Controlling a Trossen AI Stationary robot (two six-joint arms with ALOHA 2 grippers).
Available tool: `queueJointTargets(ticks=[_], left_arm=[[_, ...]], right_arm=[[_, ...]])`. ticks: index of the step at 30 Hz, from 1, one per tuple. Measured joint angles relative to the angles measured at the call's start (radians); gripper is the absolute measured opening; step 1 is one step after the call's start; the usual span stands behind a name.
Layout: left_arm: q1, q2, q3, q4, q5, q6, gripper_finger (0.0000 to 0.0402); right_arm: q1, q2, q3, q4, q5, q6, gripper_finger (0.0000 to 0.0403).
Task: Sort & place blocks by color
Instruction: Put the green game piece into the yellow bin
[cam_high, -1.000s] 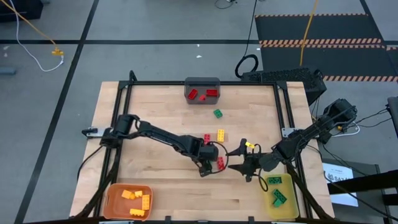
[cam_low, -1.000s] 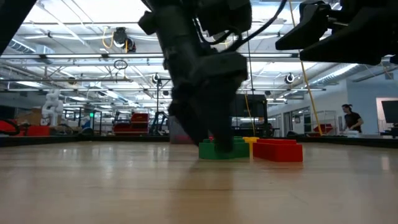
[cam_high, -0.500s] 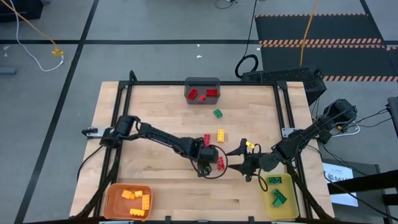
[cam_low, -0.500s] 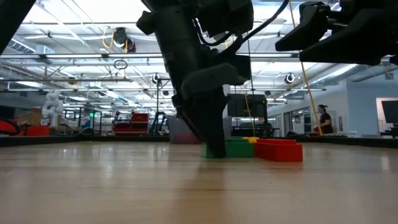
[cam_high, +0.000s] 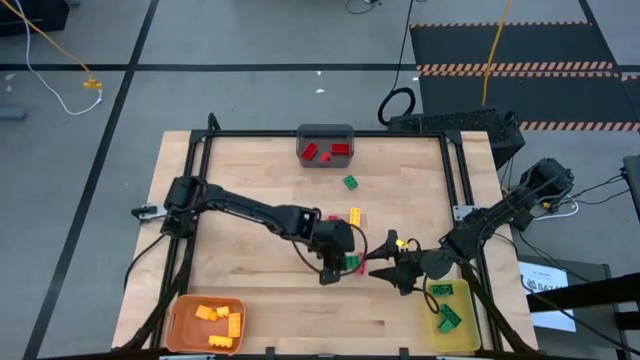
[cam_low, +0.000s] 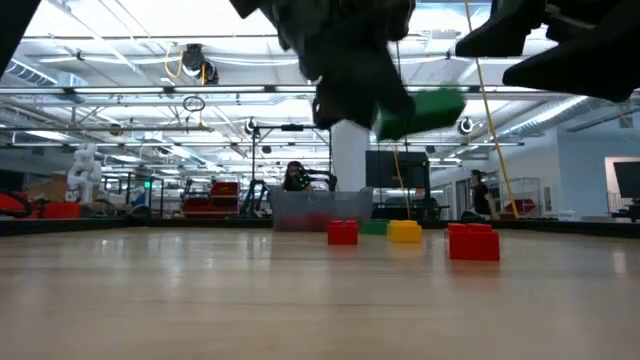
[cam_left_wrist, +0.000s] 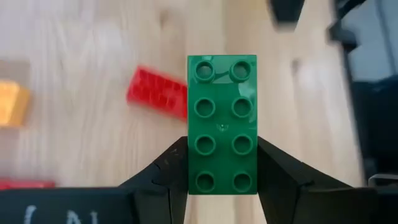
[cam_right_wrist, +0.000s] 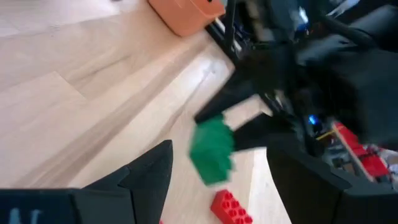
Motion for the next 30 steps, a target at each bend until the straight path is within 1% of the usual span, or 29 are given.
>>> queueJointTargets(ticks=[2,4,7,9,14,16,18,22,24,26,28,30], left_arm=[[0.01,-0.012,0.001,0.008,0.003,0.0,0.0142],[0.018,-0.011,0.001,0.026,0.03,0.003,0.0142],[0.021,-0.013,0.0,0.047,0.093,0.009,0.0142],[0.02,-0.014,0.0,0.049,0.104,0.008,0.0142],[0.031,-0.018,0.0,0.072,0.145,0.008,0.0142],[0.039,-0.024,0.001,0.096,0.172,0.004,0.0142],[0.05,-0.031,0.001,0.104,0.178,0.003,0.0142],[0.061,-0.036,0.001,0.099,0.185,0.001,0.0142],[0.061,-0.036,0.001,0.09,0.191,0.001,0.0142],[0.057,-0.036,0.001,0.09,0.192,0.001,0.0142],[0.054,-0.036,0.001,0.09,0.193,0.001,0.0142],[0.052,-0.036,0.001,0.09,0.195,-0.002,0.0142]], right_arm=[[0.004,0.0,0.0,0.008,0.001,-0.02,0.0251],[0.005,0.0,0.0,0.011,0.011,-0.029,0.0251],[0.005,0.0,0.0,0.016,0.064,-0.052,0.0251],[0.003,0.0,0.0,0.029,0.078,-0.08,0.0251],[-0.004,0.013,0.0,0.05,0.076,-0.101,0.0251],[-0.009,0.023,0.0,0.047,0.046,-0.094,0.0251],[-0.018,0.044,0.0,0.078,0.026,-0.09,0.0251],[-0.03,0.08,0.0,0.145,0.031,-0.11,0.0246],[-0.038,0.093,0.0,0.176,0.031,-0.114,0.0234],[-0.044,0.101,0.0,0.177,0.03,-0.116,0.0213],[-0.052,0.104,0.0,0.18,0.031,-0.116,0.0182],[-0.056,0.108,0.0,0.179,0.031,-0.116,0.0142]])
